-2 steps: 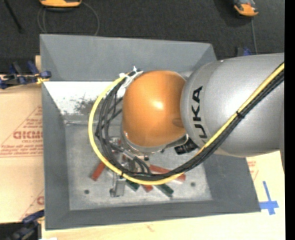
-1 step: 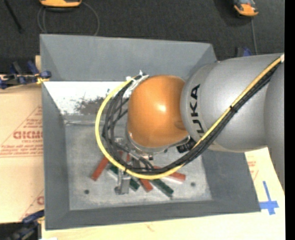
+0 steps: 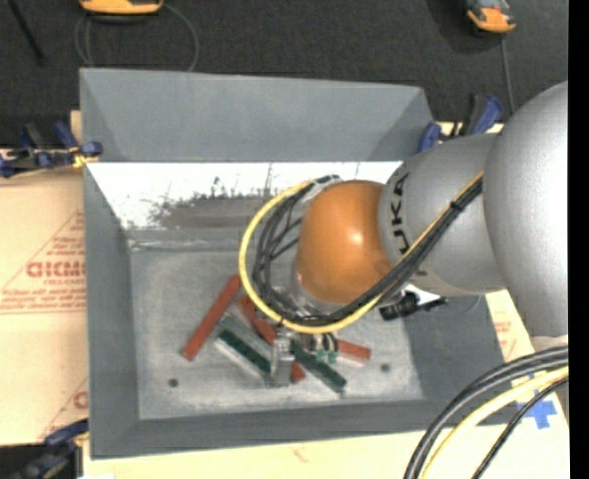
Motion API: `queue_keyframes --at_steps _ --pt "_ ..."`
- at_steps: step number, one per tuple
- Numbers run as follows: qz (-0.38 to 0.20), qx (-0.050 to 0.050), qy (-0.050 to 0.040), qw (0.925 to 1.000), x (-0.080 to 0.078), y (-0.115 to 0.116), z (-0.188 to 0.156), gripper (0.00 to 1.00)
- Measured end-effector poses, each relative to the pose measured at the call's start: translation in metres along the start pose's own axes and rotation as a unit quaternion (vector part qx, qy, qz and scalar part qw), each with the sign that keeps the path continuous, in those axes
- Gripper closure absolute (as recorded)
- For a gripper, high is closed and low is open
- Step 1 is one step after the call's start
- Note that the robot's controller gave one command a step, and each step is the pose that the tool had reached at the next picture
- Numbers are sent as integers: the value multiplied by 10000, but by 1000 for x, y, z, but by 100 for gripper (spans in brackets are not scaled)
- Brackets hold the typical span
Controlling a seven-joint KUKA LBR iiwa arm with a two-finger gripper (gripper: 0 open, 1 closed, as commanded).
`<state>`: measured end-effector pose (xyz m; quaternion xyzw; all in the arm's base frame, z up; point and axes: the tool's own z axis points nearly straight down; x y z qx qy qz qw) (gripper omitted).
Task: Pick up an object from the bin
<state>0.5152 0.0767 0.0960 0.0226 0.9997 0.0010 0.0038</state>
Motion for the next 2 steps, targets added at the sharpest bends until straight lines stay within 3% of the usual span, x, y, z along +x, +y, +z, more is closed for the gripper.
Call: queue_keyframes --at_steps 1,2 --pt "163 14 15 9999 -2 -5 25 0" --pt "1710 5 33 9853 -32 -33 25 0"
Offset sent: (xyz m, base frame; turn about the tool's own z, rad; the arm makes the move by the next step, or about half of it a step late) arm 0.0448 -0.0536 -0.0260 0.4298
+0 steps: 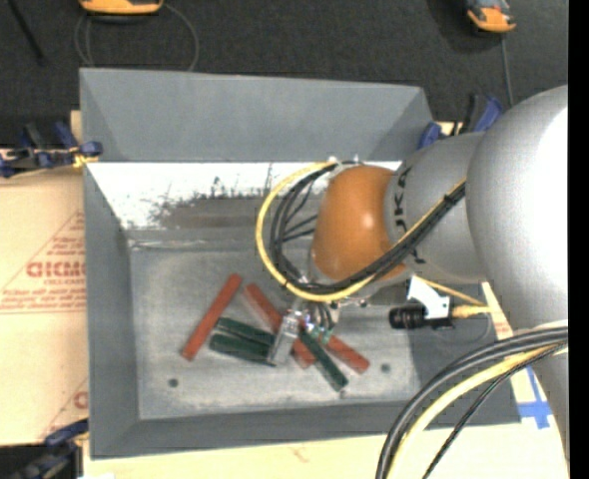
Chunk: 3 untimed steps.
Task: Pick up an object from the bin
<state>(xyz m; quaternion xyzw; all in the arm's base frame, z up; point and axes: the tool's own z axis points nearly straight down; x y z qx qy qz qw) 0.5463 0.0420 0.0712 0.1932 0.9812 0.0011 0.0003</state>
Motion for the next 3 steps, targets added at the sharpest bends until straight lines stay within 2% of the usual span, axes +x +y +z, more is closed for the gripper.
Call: queue_keyframes --at_steps 1,3 --pt "-227 -10 -51 9997 4 59 -4 100" --pt "-222 -6 -47 9997 5 58 -9 100"
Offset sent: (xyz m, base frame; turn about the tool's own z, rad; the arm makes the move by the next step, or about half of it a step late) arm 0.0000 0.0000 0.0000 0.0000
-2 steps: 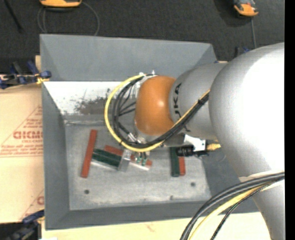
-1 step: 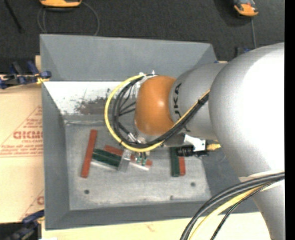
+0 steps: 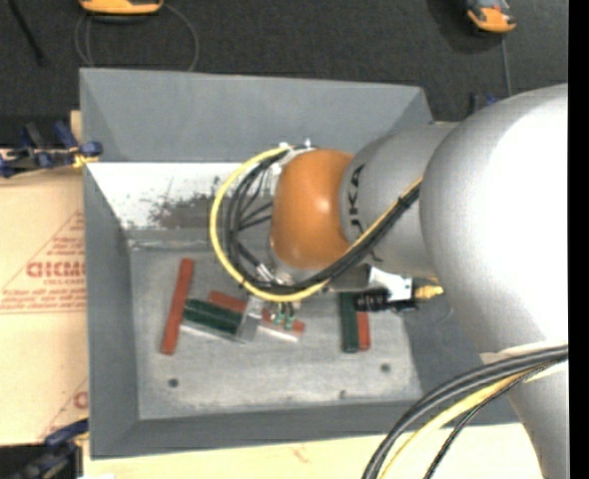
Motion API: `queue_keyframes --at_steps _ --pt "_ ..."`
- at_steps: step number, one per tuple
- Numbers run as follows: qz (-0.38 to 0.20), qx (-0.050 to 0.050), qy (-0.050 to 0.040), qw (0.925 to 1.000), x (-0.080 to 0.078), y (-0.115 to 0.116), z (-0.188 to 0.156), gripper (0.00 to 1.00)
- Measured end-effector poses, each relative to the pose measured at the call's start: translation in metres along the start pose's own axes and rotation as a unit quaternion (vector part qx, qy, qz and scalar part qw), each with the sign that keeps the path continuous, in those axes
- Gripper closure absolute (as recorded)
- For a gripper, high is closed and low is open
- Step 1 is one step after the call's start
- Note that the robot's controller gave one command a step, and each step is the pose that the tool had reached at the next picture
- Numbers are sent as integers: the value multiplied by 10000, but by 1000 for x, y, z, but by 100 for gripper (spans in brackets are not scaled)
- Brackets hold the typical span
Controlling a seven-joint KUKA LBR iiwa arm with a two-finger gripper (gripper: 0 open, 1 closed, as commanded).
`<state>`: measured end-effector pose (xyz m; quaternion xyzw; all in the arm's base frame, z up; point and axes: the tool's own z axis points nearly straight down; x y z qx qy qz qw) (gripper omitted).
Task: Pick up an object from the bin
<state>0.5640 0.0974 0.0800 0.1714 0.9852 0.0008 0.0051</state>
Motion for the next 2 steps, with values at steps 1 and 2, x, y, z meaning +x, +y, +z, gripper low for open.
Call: queue_keyframes --at_steps 1,2 --pt "1 7 22 10000 0 0 -13 100" --pt "0 4 21 10000 -1 0 -19 100"
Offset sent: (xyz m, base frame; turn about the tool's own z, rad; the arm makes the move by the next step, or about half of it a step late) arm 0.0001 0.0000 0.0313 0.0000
